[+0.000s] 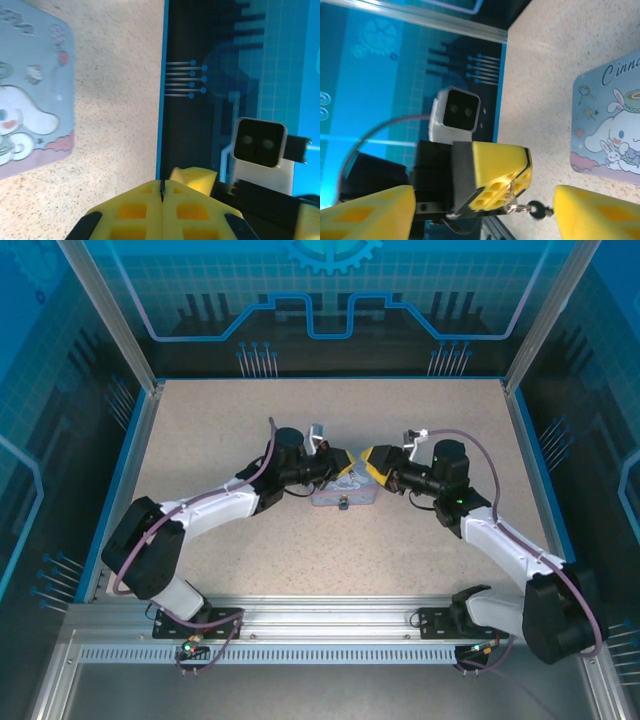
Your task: Unlock the padlock with the key
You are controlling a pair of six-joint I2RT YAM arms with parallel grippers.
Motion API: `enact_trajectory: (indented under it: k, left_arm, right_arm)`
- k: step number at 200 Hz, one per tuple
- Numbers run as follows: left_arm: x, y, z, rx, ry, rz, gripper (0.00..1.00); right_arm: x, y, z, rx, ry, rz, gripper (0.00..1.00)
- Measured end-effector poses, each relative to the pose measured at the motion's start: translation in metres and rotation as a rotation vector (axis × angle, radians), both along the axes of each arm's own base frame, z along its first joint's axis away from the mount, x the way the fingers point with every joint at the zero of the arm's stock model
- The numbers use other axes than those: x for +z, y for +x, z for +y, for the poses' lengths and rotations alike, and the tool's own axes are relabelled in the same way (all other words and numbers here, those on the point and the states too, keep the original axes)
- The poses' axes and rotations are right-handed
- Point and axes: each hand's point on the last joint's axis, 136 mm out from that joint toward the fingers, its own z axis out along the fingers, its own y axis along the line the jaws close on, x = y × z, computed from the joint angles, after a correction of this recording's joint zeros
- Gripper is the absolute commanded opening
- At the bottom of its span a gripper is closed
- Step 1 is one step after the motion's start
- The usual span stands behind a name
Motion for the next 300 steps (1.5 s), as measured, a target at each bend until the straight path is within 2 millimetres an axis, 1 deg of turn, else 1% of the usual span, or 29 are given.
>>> enact_trajectory:
  k: [19, 48, 69, 93, 115, 130, 166, 196, 219, 275, 300]
  left_arm:
    - [0.008, 0.001, 0.011, 0.090, -0.018, -0.014, 0.00]
    - [0.037, 0.000, 0.015, 0.181, -0.064, -0.095, 0.00]
    - [0.055, -0.004, 0.017, 0.242, -0.085, -0.159, 0.00]
    - [0.066, -0.009, 0.019, 0.304, -0.085, -0.222, 0.00]
    - [0.068, -0.011, 0.022, 0.359, -0.073, -0.258, 0.00]
    - [0.069, -0.011, 0.024, 0.400, -0.063, -0.273, 0.00]
    - [0.072, -0.008, 0.032, 0.477, -0.048, -0.300, 0.00]
    - [0.077, -0.005, 0.039, 0.530, -0.058, -0.311, 0.00]
    - [0.081, -0.004, 0.042, 0.556, -0.072, -0.320, 0.00]
    - [0.074, 0.002, 0.043, 0.597, -0.105, -0.289, 0.00]
    - [0.077, 0.003, 0.045, 0.610, -0.128, -0.288, 0.00]
  right_arm:
    - [0.009, -0.003, -0.007, -0.034, 0.007, -0.025, 0.82]
    - [0.003, 0.001, -0.012, -0.083, 0.009, 0.000, 0.78]
    - [0.000, 0.005, -0.010, -0.105, 0.017, 0.018, 0.72]
    - [-0.002, 0.007, -0.003, -0.113, 0.028, 0.037, 0.61]
    - [0.001, 0.008, 0.006, -0.103, 0.032, 0.039, 0.54]
    - [0.007, 0.010, 0.013, -0.097, 0.040, 0.028, 0.52]
    - [0.018, 0.013, 0.025, -0.082, 0.057, -0.004, 0.49]
    - [0.019, 0.012, 0.035, -0.064, 0.071, -0.006, 0.45]
    - [0.020, 0.011, 0.041, -0.054, 0.082, -0.006, 0.44]
    - [0.025, 0.008, 0.053, -0.033, 0.116, -0.020, 0.40]
    - [0.027, 0.007, 0.058, -0.024, 0.129, -0.024, 0.39]
